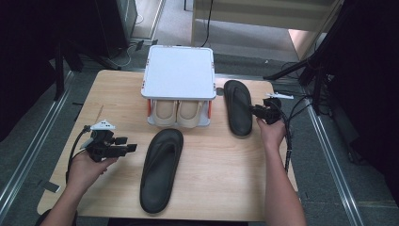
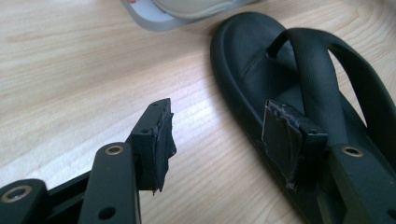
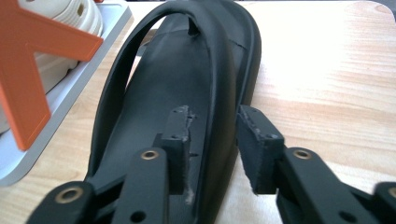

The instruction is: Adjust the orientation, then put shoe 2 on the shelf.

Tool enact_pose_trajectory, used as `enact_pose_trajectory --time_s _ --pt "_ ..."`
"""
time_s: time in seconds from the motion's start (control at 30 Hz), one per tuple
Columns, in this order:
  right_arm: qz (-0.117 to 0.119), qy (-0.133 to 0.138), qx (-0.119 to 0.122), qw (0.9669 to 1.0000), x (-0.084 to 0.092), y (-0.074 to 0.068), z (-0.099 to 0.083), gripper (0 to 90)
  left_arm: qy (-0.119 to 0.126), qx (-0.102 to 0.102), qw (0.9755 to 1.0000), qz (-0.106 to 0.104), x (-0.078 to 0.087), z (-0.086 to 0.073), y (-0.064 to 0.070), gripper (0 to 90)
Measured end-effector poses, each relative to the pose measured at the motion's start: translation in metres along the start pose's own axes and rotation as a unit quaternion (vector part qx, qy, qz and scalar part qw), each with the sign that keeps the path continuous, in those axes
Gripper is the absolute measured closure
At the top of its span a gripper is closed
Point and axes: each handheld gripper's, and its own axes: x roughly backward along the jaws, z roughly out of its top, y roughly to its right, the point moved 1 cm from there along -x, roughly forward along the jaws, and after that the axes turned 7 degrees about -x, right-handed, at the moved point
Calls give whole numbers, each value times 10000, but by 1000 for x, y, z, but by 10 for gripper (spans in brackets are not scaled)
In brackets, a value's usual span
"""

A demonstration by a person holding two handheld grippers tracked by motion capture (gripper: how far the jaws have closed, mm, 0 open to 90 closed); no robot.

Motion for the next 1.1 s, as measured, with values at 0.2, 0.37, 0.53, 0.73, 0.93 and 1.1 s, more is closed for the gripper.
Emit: enact_pose_trajectory --time_s 0.2,0.37,0.53,0.73,0.93,1.1 --pt "-111 -68 -91 9999 -12 1 3 599 -46 35 10000 42 5 -8 3 435" --pt "-129 48 -244 9996 -18 6 6 610 -16 108 9999 114 9 -13 3 435" --pt "-205 -85 -181 9996 -25 3 8 610 -45 146 9998 147 10 -17 3 435" --pt "-304 -169 -81 9994 -33 -3 8 647 -47 179 9997 166 11 -19 4 435" --pt "-429 -164 -27 9989 -35 -3 8 708 -47 164 9997 161 11 -19 4 435" --pt "-446 -168 -140 9988 -33 -3 9 770 -31 158 9997 172 12 -19 4 435"
